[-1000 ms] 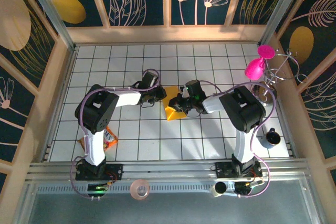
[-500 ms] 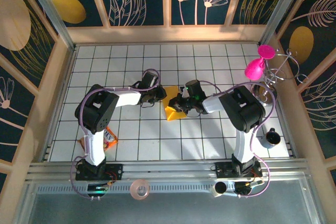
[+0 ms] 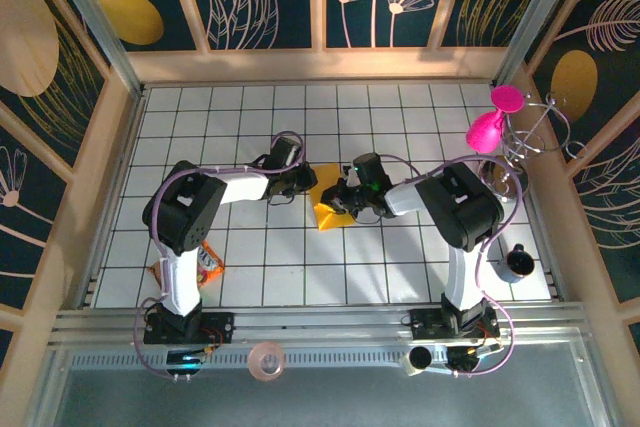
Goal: Fold a paper plane with a square sheet of paper (pick it up from the middle)
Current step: Fold the triangle a second time at the center of the table.
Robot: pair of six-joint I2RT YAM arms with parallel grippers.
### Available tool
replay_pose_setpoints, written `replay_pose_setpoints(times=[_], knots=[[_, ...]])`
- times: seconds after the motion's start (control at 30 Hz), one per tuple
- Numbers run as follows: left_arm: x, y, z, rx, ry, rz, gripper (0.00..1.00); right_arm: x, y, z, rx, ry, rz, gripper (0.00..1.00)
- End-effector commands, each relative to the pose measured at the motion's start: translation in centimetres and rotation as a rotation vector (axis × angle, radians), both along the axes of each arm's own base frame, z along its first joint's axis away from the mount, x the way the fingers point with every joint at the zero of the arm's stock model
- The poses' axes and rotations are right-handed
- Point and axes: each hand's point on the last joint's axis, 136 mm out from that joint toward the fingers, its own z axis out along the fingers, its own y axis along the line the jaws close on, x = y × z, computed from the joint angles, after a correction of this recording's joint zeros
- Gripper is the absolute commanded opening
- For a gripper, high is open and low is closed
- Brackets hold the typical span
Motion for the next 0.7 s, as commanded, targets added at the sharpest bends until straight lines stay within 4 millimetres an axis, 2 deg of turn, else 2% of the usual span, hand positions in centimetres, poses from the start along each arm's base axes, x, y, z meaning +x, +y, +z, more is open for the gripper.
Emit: replay_pose_setpoints(times=[0.0,0.37,0.67], knots=[[-1.1,0.4,-1.52,0.023,0.047,-0.014,0.13,0.74,0.3,0.27,0.015,-0.021,-0.015,0.0],[-1.17,0.38,-1.53,0.022,0.048,-0.015,0.13,0.42,-0.06,-0.69,-0.007,0.004,-0.02,0.0],[-1.22,0.48,-1.54,0.021,0.049,-0.013,0.13,0.49,0.2,-0.45,0.003,-0.005,-0.005,0.0]])
